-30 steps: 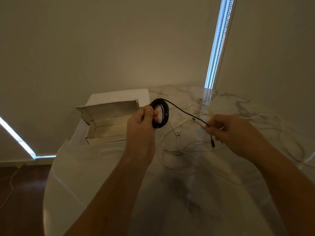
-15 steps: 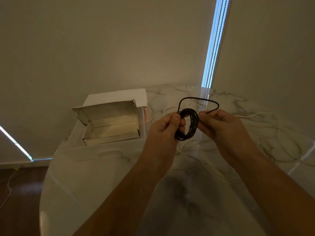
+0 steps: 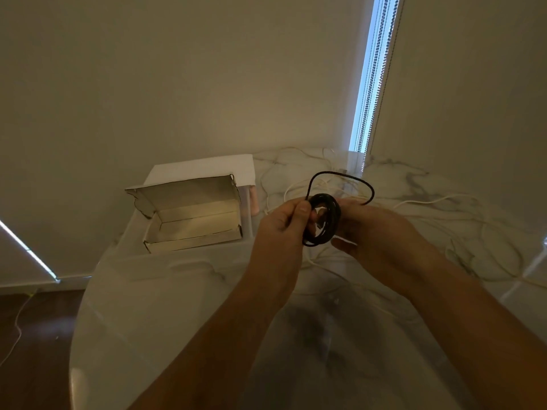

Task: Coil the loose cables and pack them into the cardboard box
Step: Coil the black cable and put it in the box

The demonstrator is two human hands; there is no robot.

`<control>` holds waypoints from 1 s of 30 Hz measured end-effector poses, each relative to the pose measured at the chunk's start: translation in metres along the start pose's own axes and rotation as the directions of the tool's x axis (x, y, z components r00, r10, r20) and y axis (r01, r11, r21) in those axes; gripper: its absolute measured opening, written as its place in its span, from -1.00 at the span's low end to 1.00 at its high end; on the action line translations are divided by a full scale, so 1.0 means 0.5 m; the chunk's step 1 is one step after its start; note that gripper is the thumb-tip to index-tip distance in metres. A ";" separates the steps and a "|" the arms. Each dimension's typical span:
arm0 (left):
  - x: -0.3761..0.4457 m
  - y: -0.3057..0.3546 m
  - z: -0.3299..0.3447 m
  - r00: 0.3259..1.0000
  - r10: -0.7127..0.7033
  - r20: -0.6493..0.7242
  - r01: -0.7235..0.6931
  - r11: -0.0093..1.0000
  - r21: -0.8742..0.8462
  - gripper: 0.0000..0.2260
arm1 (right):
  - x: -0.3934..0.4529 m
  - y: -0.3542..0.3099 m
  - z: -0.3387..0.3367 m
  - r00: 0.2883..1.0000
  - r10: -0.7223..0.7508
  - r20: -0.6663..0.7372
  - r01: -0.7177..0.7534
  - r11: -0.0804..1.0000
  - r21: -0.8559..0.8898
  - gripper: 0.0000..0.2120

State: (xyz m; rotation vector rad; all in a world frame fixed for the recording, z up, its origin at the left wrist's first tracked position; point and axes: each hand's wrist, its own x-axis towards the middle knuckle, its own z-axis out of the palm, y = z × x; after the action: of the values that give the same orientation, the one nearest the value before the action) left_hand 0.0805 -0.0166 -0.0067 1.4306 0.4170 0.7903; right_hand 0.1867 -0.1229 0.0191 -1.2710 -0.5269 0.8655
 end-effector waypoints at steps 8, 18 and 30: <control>-0.001 0.002 -0.003 0.995 0.094 -0.026 -0.087 0.976 0.199 -0.74 | -0.002 0.006 0.010 0.997 0.019 0.070 -0.012 0.995 -0.100 -0.68; 0.004 -0.004 -0.007 0.981 0.165 -0.106 -0.127 0.947 0.296 -0.76 | -0.005 0.012 0.007 0.989 -0.137 0.053 0.147 0.944 -0.295 -0.62; 0.022 0.010 -0.037 0.964 0.174 -0.199 -0.120 0.958 0.259 -0.76 | -0.005 -0.024 -0.041 0.838 -0.542 -0.053 0.278 0.508 -0.815 -0.90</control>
State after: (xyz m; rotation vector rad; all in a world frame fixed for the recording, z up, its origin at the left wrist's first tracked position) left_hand 0.0741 0.0039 -0.0023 1.6237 0.5993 1.0532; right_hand 0.2038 -0.1380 0.0260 -1.9269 -0.9811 -0.0565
